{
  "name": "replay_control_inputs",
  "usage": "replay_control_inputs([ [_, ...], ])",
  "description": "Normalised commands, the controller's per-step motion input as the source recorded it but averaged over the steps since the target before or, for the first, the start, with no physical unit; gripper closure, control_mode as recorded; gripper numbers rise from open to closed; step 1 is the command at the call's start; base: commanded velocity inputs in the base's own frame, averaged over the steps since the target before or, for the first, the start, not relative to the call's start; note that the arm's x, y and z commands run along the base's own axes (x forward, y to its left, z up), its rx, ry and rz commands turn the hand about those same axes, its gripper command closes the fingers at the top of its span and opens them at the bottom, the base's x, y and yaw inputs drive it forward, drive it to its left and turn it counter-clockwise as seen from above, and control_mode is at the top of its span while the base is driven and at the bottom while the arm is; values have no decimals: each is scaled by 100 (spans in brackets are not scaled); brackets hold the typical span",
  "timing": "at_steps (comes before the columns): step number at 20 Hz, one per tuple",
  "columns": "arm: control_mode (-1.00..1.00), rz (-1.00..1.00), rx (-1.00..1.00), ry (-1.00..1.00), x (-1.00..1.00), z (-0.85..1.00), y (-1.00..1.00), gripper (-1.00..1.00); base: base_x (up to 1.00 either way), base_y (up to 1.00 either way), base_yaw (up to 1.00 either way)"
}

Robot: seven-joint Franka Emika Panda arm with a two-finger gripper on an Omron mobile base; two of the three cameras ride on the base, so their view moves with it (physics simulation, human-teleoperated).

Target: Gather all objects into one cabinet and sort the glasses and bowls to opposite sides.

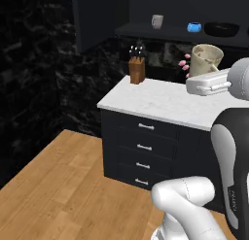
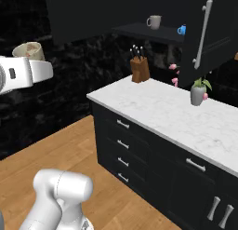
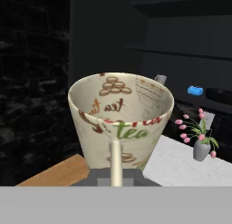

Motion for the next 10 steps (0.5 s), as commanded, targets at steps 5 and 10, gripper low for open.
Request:
replay_control_inputs([
  [5,100,0,0,0,0,0,0,100,78,0,-53],
  [10,100,0,0,0,0,0,0,100,74,3,-50],
])
